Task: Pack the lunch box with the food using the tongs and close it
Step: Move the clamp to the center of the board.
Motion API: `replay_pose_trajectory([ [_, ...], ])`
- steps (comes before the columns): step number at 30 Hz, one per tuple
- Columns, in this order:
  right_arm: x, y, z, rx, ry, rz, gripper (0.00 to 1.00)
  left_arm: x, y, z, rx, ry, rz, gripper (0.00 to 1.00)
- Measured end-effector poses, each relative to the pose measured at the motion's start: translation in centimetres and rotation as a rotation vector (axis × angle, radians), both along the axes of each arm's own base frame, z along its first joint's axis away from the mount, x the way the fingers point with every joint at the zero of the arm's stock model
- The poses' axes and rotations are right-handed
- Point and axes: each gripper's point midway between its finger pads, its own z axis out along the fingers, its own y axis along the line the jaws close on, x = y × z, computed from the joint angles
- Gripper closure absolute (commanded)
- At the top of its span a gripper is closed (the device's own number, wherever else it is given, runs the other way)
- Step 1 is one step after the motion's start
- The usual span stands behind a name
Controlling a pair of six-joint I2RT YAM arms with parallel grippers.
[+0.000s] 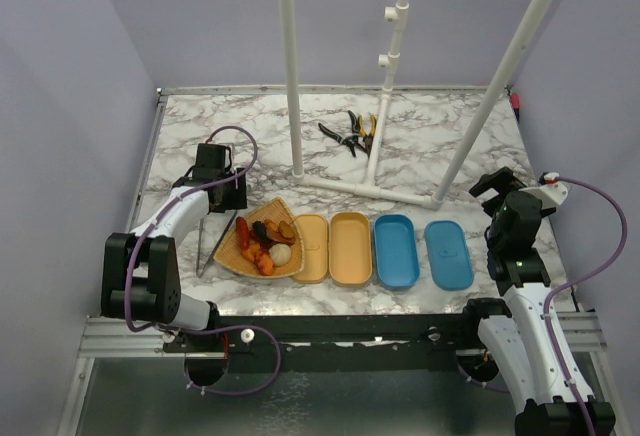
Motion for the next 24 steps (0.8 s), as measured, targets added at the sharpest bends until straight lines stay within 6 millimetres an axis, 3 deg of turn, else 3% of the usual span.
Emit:
replay_pose_trajectory([
  [10, 0.1, 0.2, -0.1, 0.002, 0.002, 0.009, 0.00, 0.5, -0.6, -1.3, -0.017, 0.047, -0.024, 0.53],
  [24, 0.1, 0.3, 0.0, 0.004, -0.001, 0.016, 0.00, 1.4, -0.5, -2.3, -0.005, 0.086, -0.035, 0.90],
])
